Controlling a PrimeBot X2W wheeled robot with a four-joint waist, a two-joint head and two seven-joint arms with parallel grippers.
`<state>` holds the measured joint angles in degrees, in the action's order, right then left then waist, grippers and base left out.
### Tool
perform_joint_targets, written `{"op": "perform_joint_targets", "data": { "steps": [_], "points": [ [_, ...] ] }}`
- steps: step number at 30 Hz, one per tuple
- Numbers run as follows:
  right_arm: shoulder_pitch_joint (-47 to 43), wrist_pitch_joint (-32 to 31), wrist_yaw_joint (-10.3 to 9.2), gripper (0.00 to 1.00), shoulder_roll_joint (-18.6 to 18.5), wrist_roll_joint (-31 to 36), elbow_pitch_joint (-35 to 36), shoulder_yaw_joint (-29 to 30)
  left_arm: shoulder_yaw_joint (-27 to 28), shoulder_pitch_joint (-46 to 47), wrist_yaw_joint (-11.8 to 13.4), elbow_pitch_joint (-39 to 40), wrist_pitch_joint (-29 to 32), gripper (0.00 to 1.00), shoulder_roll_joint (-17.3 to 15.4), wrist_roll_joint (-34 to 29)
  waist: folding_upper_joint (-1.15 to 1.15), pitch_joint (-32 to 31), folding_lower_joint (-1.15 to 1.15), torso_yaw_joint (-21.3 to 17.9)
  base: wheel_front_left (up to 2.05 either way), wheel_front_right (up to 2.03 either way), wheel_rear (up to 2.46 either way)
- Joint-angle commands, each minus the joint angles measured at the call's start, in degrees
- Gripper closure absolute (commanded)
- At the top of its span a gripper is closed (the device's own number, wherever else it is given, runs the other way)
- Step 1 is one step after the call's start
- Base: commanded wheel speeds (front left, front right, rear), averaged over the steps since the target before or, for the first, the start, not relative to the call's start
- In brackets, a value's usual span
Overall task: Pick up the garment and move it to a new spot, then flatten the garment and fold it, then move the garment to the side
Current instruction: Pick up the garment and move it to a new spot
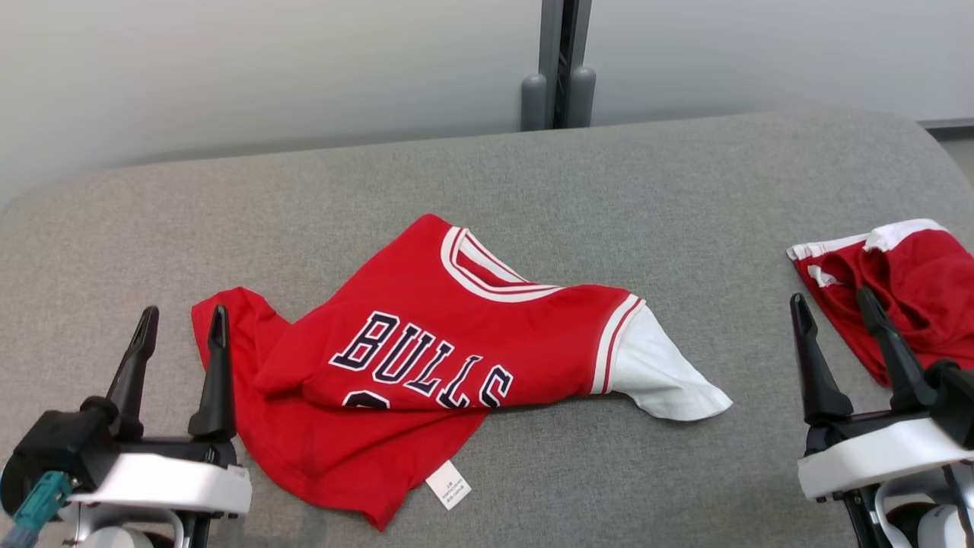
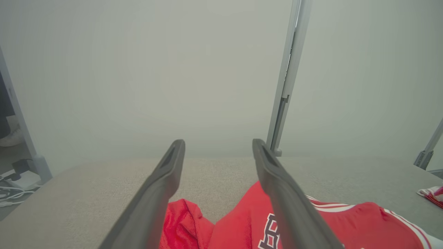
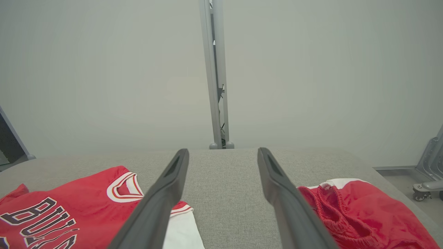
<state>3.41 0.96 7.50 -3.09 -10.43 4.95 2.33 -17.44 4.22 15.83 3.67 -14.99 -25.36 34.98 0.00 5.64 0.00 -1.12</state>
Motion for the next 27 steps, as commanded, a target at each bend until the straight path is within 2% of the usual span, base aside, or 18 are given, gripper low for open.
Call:
{"op": "perform_joint_targets", "data": {
  "steps": [1,12,27],
  "points": [
    [-1.0,-0.3,-0.02,0.00,-0.6,0.2,-0.3,0.0,0.1,-1.4,-0.6,0.3,-0.2,0.00,-0.7,0.2,0.00,-1.3,0.00,0.3,0.00,0.00,0.00],
    [-4.8,-1.4,-0.02,0.00,-1.0,0.2,0.6,0.0,-1.3,-6.9,0.8,3.7,1.2,0.00,-1.7,-0.4,0.00,-4.4,0.00,0.7,0.00,0.00,0.00],
    [-5.2,-1.5,-0.02,0.00,-0.6,0.0,1.2,0.2,-2.2,-7.3,1.8,5.4,2.5,0.00,-2.1,-0.7,0.00,-4.1,0.00,1.0,0.00,0.00,0.00]
  ]
}}
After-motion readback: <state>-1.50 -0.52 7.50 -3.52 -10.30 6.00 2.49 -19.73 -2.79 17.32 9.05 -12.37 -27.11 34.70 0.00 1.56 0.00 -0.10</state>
